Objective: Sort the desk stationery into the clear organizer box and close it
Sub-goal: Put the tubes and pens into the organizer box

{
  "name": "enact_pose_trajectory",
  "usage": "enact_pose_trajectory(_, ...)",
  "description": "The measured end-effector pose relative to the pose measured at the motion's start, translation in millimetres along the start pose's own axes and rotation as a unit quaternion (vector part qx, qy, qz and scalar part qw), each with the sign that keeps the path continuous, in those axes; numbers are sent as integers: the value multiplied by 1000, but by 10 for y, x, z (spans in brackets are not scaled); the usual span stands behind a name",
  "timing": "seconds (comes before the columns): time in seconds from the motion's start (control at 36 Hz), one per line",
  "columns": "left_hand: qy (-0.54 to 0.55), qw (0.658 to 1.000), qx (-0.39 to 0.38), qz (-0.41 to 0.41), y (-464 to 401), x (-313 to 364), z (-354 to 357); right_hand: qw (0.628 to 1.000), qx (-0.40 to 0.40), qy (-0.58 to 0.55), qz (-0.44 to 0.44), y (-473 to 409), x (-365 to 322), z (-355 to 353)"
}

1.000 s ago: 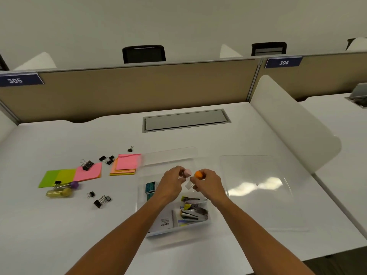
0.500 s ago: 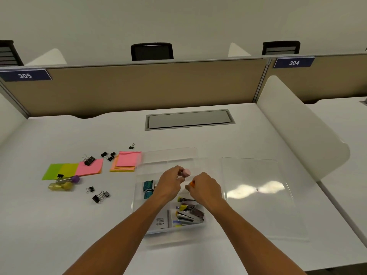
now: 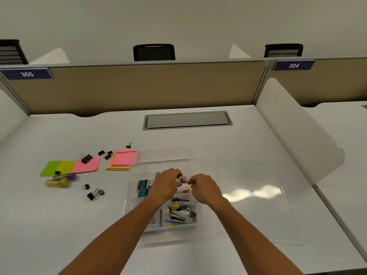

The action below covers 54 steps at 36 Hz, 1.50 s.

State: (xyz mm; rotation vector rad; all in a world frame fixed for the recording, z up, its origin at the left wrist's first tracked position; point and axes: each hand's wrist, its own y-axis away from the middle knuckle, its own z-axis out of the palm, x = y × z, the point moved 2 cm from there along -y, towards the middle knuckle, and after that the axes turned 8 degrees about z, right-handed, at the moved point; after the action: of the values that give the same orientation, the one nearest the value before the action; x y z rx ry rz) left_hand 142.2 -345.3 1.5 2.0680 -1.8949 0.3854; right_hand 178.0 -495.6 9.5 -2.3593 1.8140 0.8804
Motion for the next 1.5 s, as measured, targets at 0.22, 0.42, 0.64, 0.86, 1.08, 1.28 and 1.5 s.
enact_pose_trajectory(0.22, -96, 994, -52, 29, -3, 36, 131, 997, 39, -68, 3, 53, 214, -217)
enact_pose_trajectory(0.42, -133, 987, -82, 42, 5, 49, 142, 994, 40, -105, -12, 76, 203, -238)
enact_pose_trajectory(0.64, -34, 998, -29, 41, 75, 34, -4, 985, 20, -166, -50, 133, 39, -158)
enact_pose_trajectory(0.86, 112, 984, 125, 52, 388, -68, -265, 975, 1, -198, -105, 199, -317, -9)
enact_pose_trajectory(1.08, 150, 972, 180, 8, 731, -442, -520, 964, -20, -227, -140, 247, -825, 185)
enact_pose_trajectory(1.28, 163, 956, 237, -49, 1119, -932, -752, 963, -65, -204, -161, 248, -1291, 515)
enact_pose_trajectory(1.5, 176, 936, 281, -119, 1565, -1553, -944, 962, -91, -170, -192, 305, -1836, 891)
